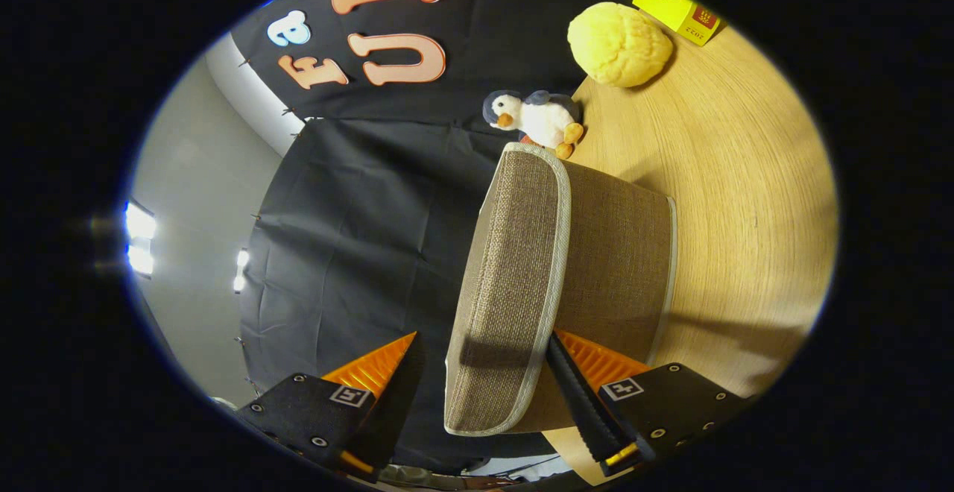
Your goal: Open the storage box then place both shoes into the box .Put the left shoe in first, then the right shoe, with the right side of both shoes facing outward in a uniform manner.
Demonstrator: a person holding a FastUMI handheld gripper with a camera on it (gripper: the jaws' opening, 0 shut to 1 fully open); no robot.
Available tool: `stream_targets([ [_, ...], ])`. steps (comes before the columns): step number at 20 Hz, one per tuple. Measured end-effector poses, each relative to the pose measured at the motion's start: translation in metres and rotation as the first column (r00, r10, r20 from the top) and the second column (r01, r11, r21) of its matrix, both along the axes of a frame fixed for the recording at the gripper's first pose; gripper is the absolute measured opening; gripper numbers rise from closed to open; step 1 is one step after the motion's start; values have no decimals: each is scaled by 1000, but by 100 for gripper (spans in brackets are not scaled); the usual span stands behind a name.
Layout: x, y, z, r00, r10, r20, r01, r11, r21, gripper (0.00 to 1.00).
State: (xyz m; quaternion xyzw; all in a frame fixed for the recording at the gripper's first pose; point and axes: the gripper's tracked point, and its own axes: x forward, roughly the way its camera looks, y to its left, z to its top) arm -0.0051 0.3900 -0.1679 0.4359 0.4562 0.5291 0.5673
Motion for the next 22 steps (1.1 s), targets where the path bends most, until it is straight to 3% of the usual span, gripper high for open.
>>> stream_targets([
  [5,4,-4,6,1000,-21,8,20,1000,3,95],
  [11,10,-10,2,998,-63,11,63,998,-10,78],
  [15,16,-15,6,993,-115,9,115,993,10,44],
  [16,18,-16,4,992,-126,10,126,992,-2,30],
  [17,19,-18,5,992,-124,-19,124,992,-2,26],
  [18,22,-20,6,989,-137,-62,136,991,-7,13],
  [20,13,-20,14,989,-106,-100,107,994,8,1],
  [22,6,-23,26,992,-107,-71,108,994,19,1],
])
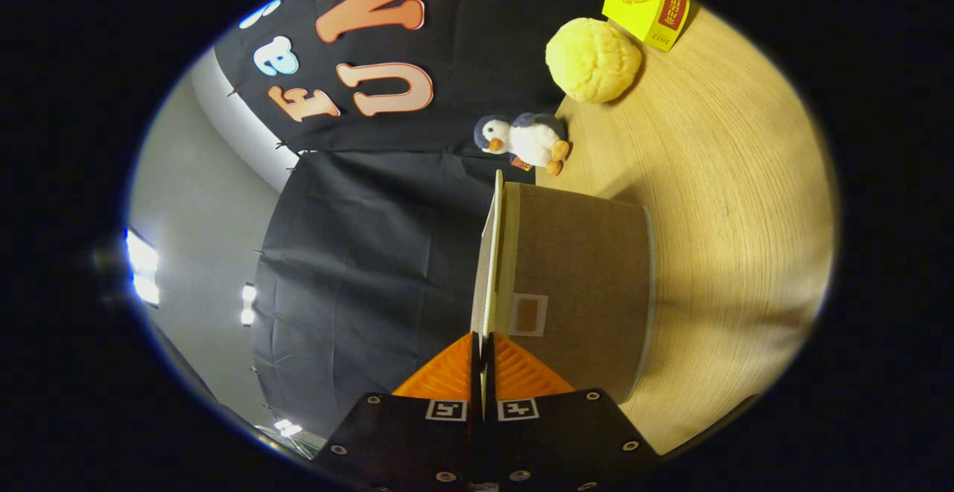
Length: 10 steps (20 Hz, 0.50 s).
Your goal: Open the storage box then place both shoes into the box .Put the left shoe in first, then the right shoe, with the right side of both shoes facing outward in a uniform manner.
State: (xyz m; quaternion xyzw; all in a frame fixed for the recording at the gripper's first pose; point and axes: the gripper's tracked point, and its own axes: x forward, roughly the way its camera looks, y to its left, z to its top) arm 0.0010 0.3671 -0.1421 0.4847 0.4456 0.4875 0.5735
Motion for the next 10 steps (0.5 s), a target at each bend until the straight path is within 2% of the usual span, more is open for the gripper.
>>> stream_targets([
  [10,2,14,82,988,-78,132,79,997,-5,0],
])
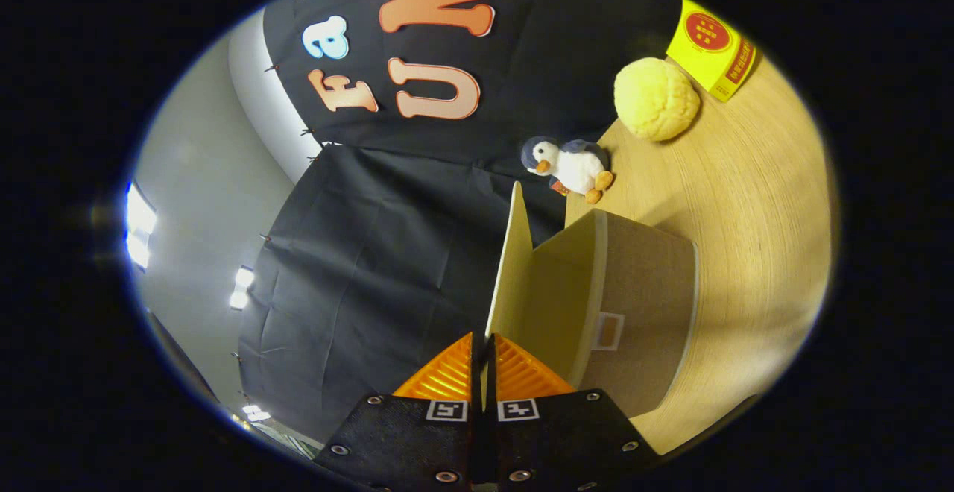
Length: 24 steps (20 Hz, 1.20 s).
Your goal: Open the storage box then place both shoes into the box .Put the left shoe in first, then the right shoe, with the right side of both shoes facing outward in a uniform manner.
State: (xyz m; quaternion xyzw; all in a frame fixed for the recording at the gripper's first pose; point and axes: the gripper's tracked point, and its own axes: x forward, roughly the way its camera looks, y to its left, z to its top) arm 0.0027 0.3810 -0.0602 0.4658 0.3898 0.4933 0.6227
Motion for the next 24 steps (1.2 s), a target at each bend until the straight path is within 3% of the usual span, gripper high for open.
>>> stream_targets([
  [12,-10,103,91,993,7,122,0,998,-55,1],
  [24,-42,225,93,980,88,178,-58,984,-171,2],
])
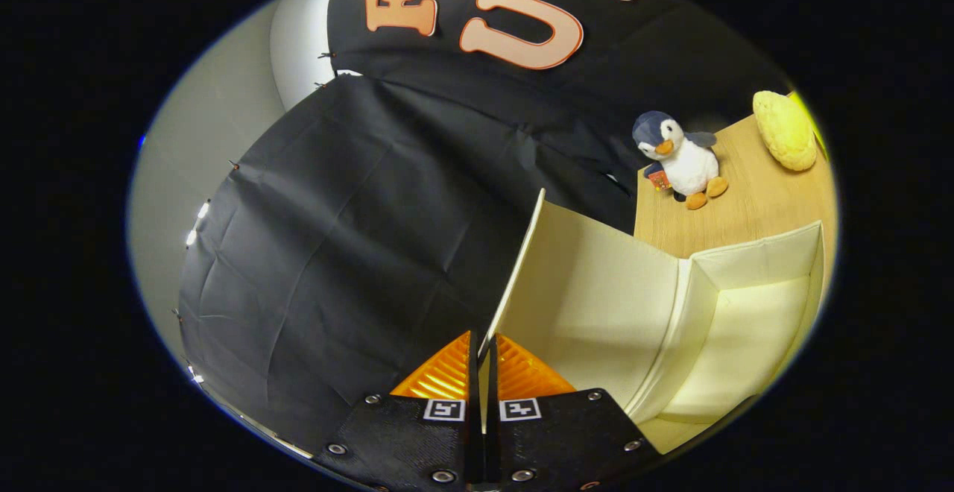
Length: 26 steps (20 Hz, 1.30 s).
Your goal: Open the storage box then place both shoes into the box .Put the left shoe in first, then the right shoe, with the right side of both shoes facing outward in a uniform manner.
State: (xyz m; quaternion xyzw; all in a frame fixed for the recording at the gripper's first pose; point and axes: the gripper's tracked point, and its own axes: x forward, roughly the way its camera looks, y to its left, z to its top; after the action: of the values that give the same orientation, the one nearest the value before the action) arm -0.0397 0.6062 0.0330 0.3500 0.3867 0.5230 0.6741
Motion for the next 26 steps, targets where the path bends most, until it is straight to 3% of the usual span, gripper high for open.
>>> stream_targets([
  [3,-5,16,-7,1000,2,2,-2,1000,-27,3],
  [7,-11,29,-26,996,22,81,-13,994,-108,17],
  [9,-9,31,-39,992,38,120,-19,987,-160,39],
  [12,1,20,-52,987,22,159,13,976,-219,87],
  [13,4,12,-53,986,8,166,30,974,-223,93],
  [19,41,-59,-44,966,-141,218,190,956,-224,98],
  [26,72,-181,-51,894,-315,317,406,870,-279,98],
])
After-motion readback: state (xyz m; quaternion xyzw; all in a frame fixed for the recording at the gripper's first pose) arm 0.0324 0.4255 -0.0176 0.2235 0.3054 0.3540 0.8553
